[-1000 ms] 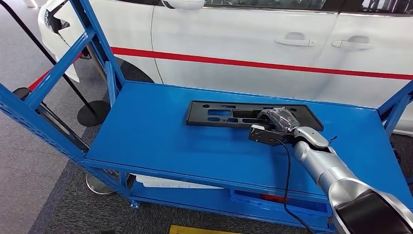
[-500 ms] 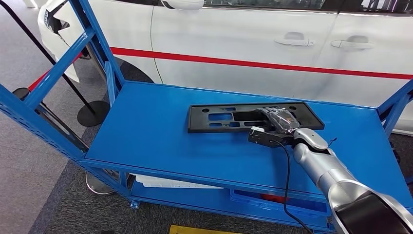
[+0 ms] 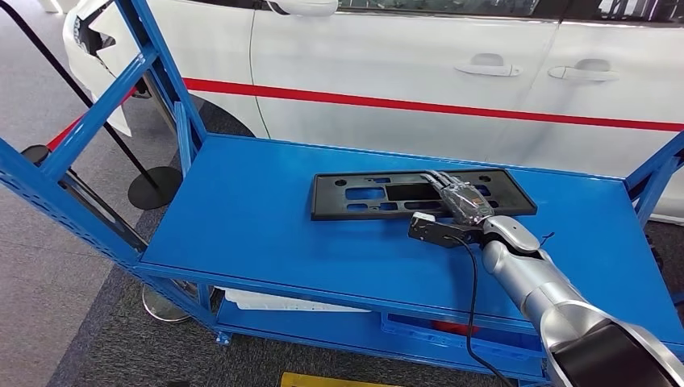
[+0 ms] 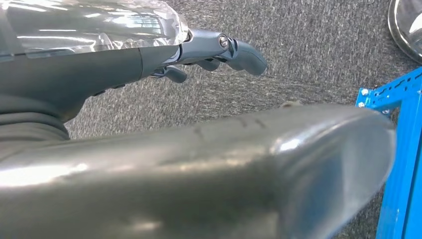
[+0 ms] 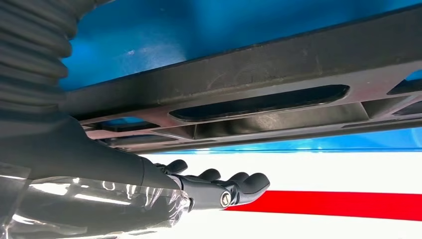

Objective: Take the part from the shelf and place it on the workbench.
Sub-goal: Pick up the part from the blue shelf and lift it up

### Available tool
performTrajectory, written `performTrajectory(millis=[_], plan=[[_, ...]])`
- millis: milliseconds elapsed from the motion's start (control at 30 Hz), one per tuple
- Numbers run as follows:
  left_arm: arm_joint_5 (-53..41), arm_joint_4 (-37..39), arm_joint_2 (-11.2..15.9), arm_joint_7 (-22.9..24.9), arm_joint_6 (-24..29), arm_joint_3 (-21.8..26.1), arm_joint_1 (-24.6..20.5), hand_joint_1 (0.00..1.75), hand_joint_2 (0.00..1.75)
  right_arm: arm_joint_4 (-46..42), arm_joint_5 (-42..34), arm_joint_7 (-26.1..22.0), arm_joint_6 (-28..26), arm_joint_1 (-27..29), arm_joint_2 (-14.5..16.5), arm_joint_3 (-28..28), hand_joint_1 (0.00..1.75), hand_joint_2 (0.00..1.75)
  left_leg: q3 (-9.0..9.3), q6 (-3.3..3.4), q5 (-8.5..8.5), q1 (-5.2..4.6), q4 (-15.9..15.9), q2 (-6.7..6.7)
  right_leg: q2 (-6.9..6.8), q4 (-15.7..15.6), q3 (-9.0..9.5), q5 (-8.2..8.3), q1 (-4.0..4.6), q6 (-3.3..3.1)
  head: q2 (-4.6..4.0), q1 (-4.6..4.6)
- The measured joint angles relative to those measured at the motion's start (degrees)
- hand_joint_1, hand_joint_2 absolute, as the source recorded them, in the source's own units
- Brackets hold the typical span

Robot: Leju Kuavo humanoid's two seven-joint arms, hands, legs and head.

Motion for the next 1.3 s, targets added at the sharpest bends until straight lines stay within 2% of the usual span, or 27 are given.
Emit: performTrajectory(millis=[67, 667, 800, 1300], plan=[[0.0, 0.0, 0.0, 0.0, 0.1, 0.0, 0.0, 0.00, 0.00, 0.0, 0.0, -0.1, 0.1, 0.0, 0.0, 0.0, 1.73, 1.75, 0.00, 0.00, 0.00, 0.00, 0.0, 0.00, 0.01, 0.0, 0.00, 0.00, 0.00, 0.00, 0.00, 0.00], [-0.5, 0.0, 0.0, 0.0, 0.4, -0.6, 0.0, 0.00, 0.00, -1.3, 0.4, -0.9, -1.8, -0.2, -0.8, 0.0, 1.75, 1.75, 0.02, 0.00, 0.00, 0.00, 0.0, 0.01, 0.01, 0.0, 0.01, 0.00, 0.00, 0.00, 0.00, 0.00], [-0.5, 0.0, 0.0, -0.5, 0.4, -0.8, 0.0, 0.00, 1.75, -1.3, 0.4, -0.9, -2.1, -0.2, -0.8, 0.0, 1.75, 1.75, 0.02, 0.00, 0.00, 0.00, 0.0, 0.01, 0.00, 0.0, 0.02, 0.00, 0.00, 0.00, 0.00, 0.00], [-1.3, 0.0, 0.1, 0.9, -0.7, -1.6, -0.1, 0.00, 1.75, -2.0, 0.4, -0.9, -4.2, -0.6, -0.8, 0.0, 1.75, 1.75, 0.01, 0.00, 0.00, 0.00, 0.0, 0.01, 0.00, 0.0, 0.02, 0.01, -0.01, 0.00, 0.00, 0.01]])
